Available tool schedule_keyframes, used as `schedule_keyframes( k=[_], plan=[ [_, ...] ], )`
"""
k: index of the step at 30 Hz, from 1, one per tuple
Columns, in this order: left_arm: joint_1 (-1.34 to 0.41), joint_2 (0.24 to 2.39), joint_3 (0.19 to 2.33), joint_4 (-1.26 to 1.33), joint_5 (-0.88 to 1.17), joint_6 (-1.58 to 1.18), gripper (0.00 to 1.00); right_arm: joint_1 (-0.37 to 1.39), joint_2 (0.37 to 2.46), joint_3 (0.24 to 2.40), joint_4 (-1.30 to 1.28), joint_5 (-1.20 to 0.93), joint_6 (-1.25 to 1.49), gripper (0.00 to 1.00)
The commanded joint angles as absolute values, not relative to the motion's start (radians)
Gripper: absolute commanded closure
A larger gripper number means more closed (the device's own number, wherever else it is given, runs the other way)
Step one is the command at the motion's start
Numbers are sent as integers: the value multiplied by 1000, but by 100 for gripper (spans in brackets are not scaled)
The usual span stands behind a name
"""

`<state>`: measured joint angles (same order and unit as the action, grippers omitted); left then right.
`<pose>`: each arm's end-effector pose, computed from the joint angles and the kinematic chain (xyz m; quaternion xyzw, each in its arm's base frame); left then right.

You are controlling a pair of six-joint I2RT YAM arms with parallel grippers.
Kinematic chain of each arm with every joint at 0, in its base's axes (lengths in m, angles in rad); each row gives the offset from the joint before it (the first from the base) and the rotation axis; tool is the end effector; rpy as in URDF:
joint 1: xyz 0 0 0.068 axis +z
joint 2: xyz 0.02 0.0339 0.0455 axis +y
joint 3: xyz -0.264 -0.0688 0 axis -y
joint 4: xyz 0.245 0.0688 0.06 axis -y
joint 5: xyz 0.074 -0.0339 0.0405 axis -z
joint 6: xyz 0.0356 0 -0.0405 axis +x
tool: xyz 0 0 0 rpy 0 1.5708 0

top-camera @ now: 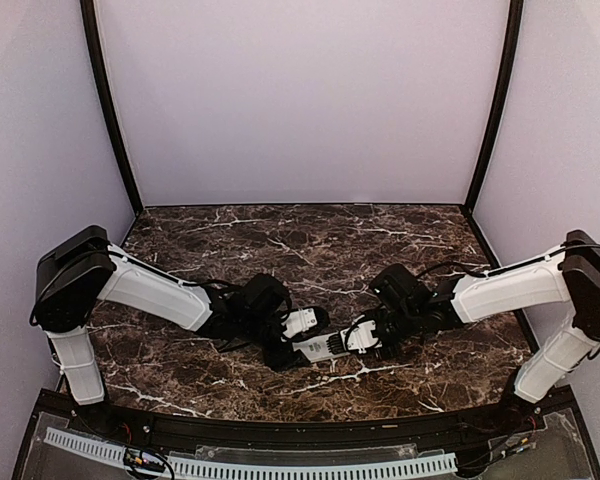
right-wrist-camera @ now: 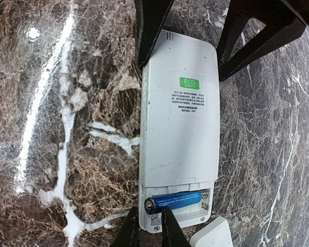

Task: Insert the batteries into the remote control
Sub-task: Adjust the battery in the battery compartment.

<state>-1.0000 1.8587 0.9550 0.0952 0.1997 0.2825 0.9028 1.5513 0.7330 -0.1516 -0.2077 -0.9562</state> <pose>0.1934 -0.3142 0.1325 0.5822 0.7180 -0.2166 0.3141 0.1724 0.2304 0.1498 -0.7797 0.5438 0.0911 0.2969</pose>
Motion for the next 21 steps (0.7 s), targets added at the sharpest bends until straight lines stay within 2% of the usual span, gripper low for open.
schedule_keyframes(
  k=[1, 21],
  plan=[
    [-995, 1873, 952, 10, 197, 301, 32, 908, 1569, 741, -131, -198, -945, 85],
    [-994, 1874, 951, 15, 199, 300, 32, 903, 1583, 768, -133, -193, -914, 80]
  ],
)
